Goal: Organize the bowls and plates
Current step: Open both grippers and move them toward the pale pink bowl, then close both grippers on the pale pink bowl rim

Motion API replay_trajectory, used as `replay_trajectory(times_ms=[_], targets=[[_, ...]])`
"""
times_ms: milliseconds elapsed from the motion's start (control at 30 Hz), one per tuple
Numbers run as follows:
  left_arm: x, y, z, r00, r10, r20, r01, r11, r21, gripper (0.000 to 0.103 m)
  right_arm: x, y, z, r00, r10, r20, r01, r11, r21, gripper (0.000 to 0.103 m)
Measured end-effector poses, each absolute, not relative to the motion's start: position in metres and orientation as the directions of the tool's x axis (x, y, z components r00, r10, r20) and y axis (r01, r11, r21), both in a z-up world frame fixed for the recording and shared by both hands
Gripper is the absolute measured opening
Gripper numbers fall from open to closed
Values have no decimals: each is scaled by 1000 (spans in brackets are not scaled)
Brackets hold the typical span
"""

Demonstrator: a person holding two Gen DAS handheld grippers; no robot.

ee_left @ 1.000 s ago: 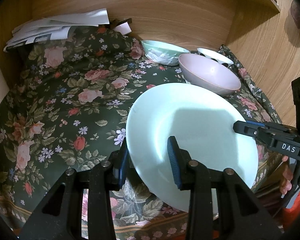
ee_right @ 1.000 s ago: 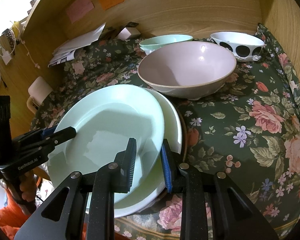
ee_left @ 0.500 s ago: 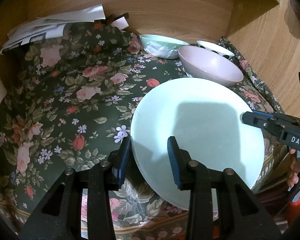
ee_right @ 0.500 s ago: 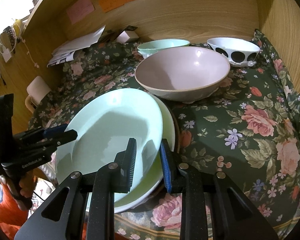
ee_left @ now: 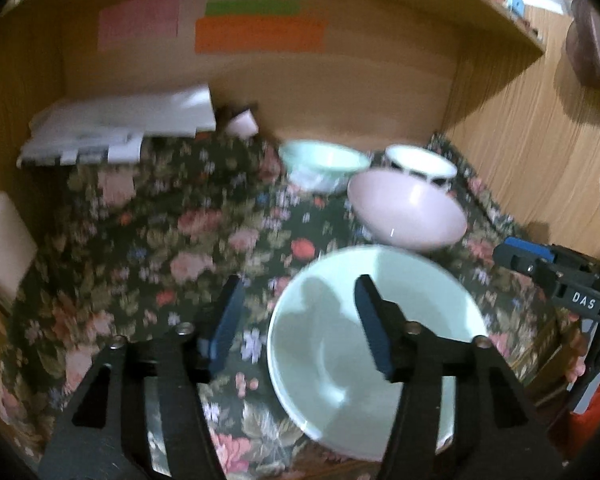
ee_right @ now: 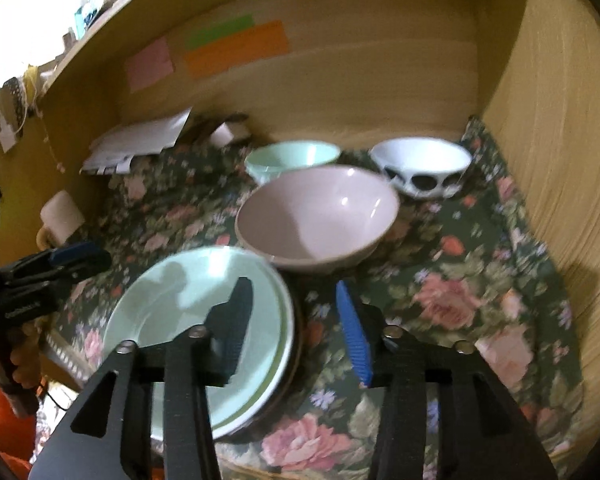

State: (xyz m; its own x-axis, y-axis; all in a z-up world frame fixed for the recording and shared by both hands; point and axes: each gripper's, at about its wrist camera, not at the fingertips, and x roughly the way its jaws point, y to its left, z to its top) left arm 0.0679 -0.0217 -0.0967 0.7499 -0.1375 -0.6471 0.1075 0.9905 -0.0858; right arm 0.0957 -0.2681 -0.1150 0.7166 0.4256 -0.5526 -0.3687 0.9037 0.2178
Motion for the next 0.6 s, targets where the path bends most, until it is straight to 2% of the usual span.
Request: replay_trajectory(times_ms=[133,300,500,600], targets=[[80,-25,-78,773,-156,-615,111,988,-110,75,103,-273,-104,750,402,-525,-352,915,198,60],[99,-31,-68,785,-151,-601,104,988,-112,88,114,-280,-92,782,385,-490,-334,923,192,71],[133,-45,-75,762,-150,-630,117,989,-94,92,135,-287,-89,801,362,-477,-308,932,191,79],[153,-51,-84,734,-155,-661,121,988,-97,92,146,-288,-94,797,356,-488,-300,934,192,79]])
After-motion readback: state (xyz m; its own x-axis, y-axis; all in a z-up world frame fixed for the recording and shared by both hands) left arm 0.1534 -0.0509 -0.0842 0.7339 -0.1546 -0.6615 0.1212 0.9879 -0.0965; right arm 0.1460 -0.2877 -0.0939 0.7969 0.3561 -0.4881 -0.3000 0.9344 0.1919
